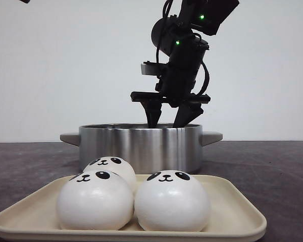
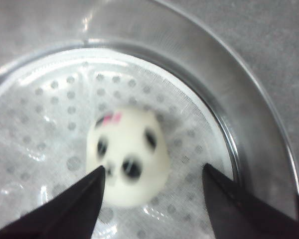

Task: Steam buns
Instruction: 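Lower the bun into the steamer pot and open the right gripper, then lower the left gripper onto the panda bun farthest from the robot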

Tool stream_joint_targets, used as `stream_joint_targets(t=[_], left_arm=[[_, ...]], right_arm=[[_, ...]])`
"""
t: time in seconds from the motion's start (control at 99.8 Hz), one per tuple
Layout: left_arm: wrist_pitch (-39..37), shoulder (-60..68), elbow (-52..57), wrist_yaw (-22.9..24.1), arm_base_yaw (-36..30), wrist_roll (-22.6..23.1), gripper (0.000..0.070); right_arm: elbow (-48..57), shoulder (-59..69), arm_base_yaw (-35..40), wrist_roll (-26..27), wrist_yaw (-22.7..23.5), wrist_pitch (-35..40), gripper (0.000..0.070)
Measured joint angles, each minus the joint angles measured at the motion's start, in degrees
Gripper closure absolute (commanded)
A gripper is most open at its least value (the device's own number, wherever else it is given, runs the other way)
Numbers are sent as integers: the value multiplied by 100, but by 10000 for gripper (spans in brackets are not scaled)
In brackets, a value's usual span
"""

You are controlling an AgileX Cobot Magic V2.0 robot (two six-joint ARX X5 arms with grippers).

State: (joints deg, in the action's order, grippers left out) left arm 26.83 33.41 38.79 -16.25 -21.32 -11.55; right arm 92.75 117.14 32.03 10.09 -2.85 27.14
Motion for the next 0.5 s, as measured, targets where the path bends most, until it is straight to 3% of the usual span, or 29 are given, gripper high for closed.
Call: stream_joint_targets(t=[0.04, 0.14, 0.501], left_arm=[[0, 0, 0, 0, -24, 2, 176], [11, 0, 0, 0, -35, 0, 179], [181, 678, 20, 133, -273, -153, 161]], right_arm=[[0, -15, 0, 74, 0, 13, 391], [0, -181, 22, 293, 0, 175, 700], [13, -2715, 1027, 367, -199, 723, 699]])
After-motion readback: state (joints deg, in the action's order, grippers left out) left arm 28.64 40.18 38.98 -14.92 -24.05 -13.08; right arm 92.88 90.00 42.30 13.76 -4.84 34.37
